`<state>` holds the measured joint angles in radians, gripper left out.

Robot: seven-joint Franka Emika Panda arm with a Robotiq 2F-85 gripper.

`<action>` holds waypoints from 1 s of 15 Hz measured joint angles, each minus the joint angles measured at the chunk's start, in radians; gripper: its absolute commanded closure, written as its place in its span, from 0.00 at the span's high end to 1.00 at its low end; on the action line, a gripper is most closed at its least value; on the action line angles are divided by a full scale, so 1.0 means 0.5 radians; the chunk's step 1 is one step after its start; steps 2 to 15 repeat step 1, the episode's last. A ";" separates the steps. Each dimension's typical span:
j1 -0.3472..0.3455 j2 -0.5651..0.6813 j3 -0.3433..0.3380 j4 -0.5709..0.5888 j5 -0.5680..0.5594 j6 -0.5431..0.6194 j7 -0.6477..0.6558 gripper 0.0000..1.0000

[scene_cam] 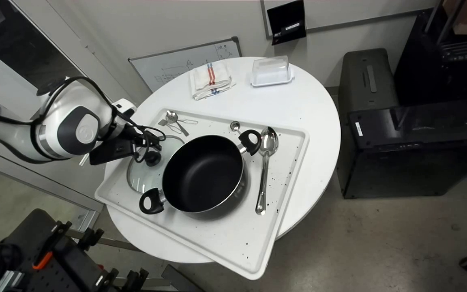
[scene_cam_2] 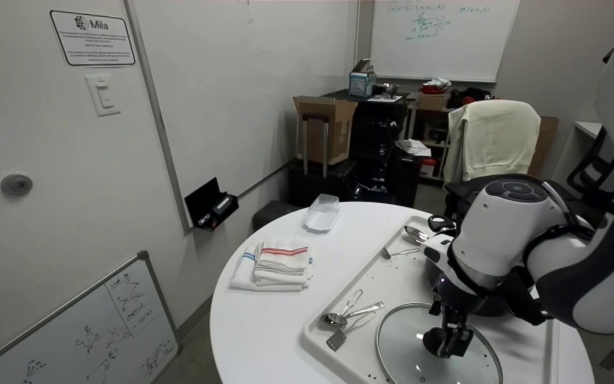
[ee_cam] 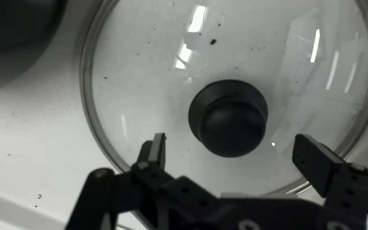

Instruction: Remove the glass lid from the black pot and put it on the white tray

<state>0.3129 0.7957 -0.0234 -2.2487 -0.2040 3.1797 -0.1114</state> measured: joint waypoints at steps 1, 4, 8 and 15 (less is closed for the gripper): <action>-0.034 -0.031 0.033 -0.031 0.000 -0.001 -0.021 1.00; -0.034 -0.031 0.033 -0.031 0.000 -0.001 -0.021 1.00; -0.034 -0.031 0.033 -0.031 0.000 -0.001 -0.021 1.00; -0.034 -0.031 0.033 -0.031 0.000 -0.001 -0.021 1.00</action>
